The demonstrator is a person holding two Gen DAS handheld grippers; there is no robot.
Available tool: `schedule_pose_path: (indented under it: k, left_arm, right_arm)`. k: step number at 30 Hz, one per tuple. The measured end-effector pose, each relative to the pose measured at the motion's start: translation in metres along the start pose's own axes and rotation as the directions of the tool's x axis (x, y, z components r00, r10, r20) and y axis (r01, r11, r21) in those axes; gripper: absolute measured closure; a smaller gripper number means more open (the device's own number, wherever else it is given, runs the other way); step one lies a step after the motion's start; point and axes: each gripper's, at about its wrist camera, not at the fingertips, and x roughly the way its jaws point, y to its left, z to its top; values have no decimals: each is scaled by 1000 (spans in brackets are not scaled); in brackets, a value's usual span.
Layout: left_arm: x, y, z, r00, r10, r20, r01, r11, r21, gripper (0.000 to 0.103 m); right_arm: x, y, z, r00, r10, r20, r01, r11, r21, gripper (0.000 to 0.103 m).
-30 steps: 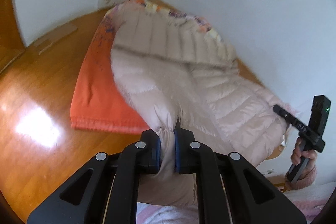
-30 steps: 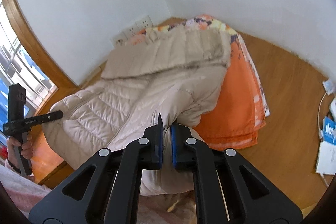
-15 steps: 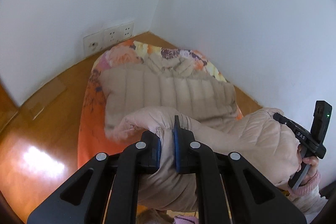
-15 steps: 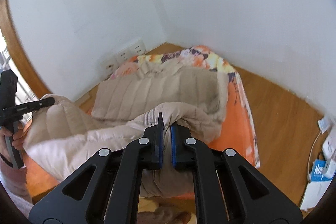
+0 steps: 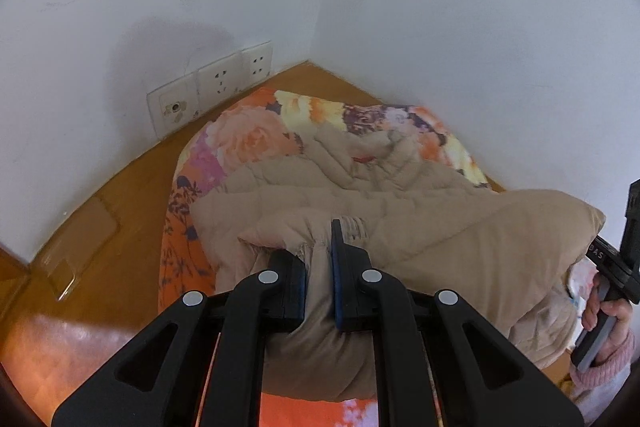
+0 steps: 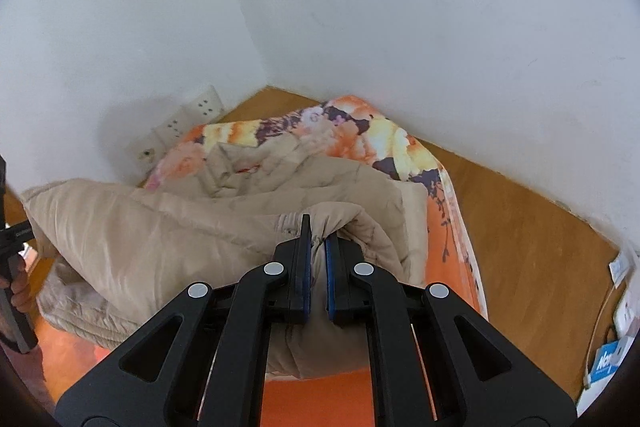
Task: Fold large clothes
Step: 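Lift the hem and fold it toward the collar with both grippers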
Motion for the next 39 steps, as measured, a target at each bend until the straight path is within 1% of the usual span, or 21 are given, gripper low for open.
schedule_pose_path:
  k: [4,8,13,17,22,26,27,28,32,33,34,36,39]
  left_arm:
    - [32,6,5,999,40,-36,-42,998,-56,92]
    - [60,11,6,994,81,-68,-86,994,-70,92]
    - [86,17,8,990,105,-94,-114,989,-90,91]
    - [103,19,9,986,124,-114,-133,988,-81,91]
    - [107,17,9,985,126,-117,-135,989,-68,90]
    - [90,12,10,987,117,-108,-121,992,-31,77]
    - [86,12,10,988,109,-108,-113,993,-29,72]
    - [79,12,10,990,89,-106,-93,995,-31,64]
    - [55,11,6,995,30,-98,-33,999,-30,44]
    - [50,11,5,995,22,-94,-25,999,-29,33]
    - [42,10,3,997,21,-79,-23,999,-25,26]
    - [29,6,2,998,21,-53,-21,1000,-3,21]
    - [10,-1,2,1000,17,-13,-17,1000,10,19]
  right_arm:
    - [40,-6,4,998,-25,-57,24,1000,-18,96]
    - [70,-10,4,994,-44,-96,39,998,-48,95]
    - [93,-10,8,991,-64,-121,54,995,-84,93]
    - [109,-11,8,987,-79,-140,66,993,-93,93]
    - [117,-15,5,986,-82,-147,71,994,-78,93]
    - [113,-19,7,986,-63,-152,56,997,-51,91]
    - [112,-19,8,987,-58,-152,51,998,-48,89]
    - [109,-19,9,987,-50,-151,44,998,-44,88]
    - [93,-20,14,990,-6,-142,1,999,-40,83]
    - [90,-21,15,990,3,-141,-9,999,-39,80]
    - [85,-22,16,990,17,-139,-22,999,-37,78]
    - [76,-22,17,990,40,-133,-46,998,-43,69]
    - [63,-23,18,990,66,-125,-73,996,-48,63]
